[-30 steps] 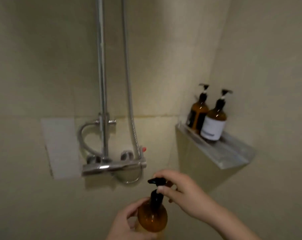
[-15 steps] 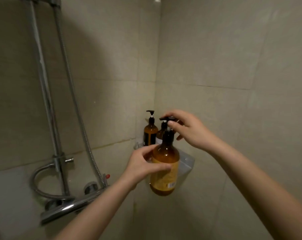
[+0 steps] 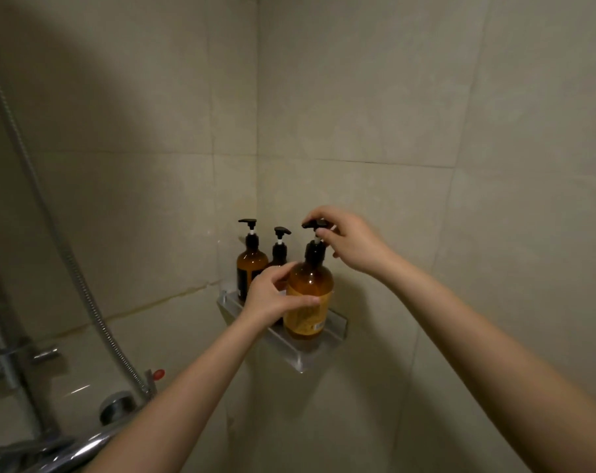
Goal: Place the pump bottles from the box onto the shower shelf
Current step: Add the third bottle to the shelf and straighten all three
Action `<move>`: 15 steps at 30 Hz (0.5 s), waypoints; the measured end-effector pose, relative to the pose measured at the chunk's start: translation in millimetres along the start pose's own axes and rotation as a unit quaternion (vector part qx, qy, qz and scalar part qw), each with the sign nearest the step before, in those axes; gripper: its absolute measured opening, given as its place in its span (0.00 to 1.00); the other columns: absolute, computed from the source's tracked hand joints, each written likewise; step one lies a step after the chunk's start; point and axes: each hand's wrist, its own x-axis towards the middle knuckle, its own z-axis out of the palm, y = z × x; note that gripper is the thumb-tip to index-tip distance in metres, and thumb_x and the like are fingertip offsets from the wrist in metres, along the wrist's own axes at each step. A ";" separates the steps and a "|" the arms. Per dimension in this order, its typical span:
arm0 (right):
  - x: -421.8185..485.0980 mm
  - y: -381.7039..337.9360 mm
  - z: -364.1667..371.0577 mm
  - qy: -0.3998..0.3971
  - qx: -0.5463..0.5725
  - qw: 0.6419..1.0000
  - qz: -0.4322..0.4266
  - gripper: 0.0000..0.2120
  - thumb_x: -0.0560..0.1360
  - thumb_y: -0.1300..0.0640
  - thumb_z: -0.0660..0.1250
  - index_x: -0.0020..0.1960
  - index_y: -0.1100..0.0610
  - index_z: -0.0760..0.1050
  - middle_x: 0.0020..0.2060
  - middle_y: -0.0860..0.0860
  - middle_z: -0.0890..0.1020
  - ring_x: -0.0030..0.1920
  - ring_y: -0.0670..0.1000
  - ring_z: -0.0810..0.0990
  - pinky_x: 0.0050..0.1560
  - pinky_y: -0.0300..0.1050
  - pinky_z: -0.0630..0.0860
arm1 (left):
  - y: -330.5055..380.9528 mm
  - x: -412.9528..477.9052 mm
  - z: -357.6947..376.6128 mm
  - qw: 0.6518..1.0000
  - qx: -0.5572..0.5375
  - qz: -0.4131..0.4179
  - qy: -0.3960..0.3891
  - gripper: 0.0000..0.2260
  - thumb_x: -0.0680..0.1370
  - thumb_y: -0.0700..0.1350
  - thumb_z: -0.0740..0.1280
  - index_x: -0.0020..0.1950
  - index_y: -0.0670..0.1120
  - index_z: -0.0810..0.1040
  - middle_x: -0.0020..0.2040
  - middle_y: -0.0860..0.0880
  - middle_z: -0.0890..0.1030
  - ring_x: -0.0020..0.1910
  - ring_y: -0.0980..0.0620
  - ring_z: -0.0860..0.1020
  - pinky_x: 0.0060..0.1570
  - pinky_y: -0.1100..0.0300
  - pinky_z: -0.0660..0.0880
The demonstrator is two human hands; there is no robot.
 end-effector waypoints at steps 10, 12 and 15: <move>13.4 42.0 43.1 -0.034 -0.009 0.999 0.006 0.13 0.78 0.62 0.60 0.59 0.51 0.75 0.57 0.49 0.80 0.58 0.48 0.76 0.53 0.38 0.72 | -52.6 15.8 21.6 0.998 0.014 -0.065 0.018 0.38 0.55 0.55 0.80 0.64 0.53 0.75 0.58 0.55 0.79 0.57 0.56 0.76 0.54 0.61 0.74; 14.8 46.0 47.1 -0.041 -0.015 0.999 0.008 0.13 0.78 0.61 0.59 0.60 0.51 0.75 0.58 0.48 0.79 0.58 0.47 0.76 0.53 0.38 0.72 | -56.9 17.0 21.4 0.997 0.008 -0.072 0.012 0.37 0.56 0.53 0.80 0.64 0.54 0.74 0.58 0.55 0.79 0.56 0.57 0.76 0.52 0.63 0.74; 17.1 50.4 51.2 -0.033 -0.015 0.999 0.009 0.14 0.78 0.61 0.59 0.61 0.51 0.75 0.59 0.49 0.79 0.59 0.48 0.76 0.53 0.37 0.71 | -58.8 17.0 19.4 0.998 -0.004 -0.065 0.008 0.38 0.55 0.54 0.80 0.64 0.54 0.74 0.56 0.58 0.79 0.53 0.61 0.75 0.45 0.72 0.71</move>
